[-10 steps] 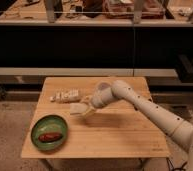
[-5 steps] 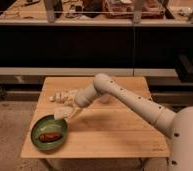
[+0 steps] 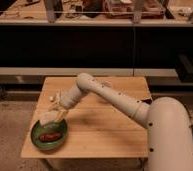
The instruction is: Place the white sponge in the ceramic bowl
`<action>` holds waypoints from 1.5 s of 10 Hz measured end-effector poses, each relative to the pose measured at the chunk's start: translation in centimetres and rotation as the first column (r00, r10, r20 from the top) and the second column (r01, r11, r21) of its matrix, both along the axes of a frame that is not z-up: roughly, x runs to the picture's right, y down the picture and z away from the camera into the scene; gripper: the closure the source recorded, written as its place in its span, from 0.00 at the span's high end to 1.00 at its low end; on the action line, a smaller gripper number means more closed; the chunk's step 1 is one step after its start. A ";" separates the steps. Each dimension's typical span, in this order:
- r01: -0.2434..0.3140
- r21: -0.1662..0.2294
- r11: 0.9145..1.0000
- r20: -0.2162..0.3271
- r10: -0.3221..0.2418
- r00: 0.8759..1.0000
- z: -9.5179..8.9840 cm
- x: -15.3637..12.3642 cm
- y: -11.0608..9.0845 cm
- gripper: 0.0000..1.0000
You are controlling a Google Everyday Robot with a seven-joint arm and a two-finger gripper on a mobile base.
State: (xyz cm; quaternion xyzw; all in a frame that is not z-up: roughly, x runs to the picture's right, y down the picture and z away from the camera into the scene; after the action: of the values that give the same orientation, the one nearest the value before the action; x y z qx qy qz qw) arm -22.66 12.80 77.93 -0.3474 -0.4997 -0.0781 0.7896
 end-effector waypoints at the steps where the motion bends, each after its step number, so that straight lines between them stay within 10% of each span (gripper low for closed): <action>1: 0.022 -0.002 1.000 -0.004 -0.022 1.000 0.5 -0.3 0.9 0.00; 9: 0.068 0.023 0.997 -0.058 -0.066 0.996 2.2 -1.3 3.5 0.72; 15: 0.058 0.022 0.998 -0.065 -0.056 0.996 2.0 -1.1 3.6 0.80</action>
State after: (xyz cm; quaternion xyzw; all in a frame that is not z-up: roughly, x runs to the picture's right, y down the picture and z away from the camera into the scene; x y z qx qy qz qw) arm -23.80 16.42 79.94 -0.3543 -0.4631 -0.0954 0.8068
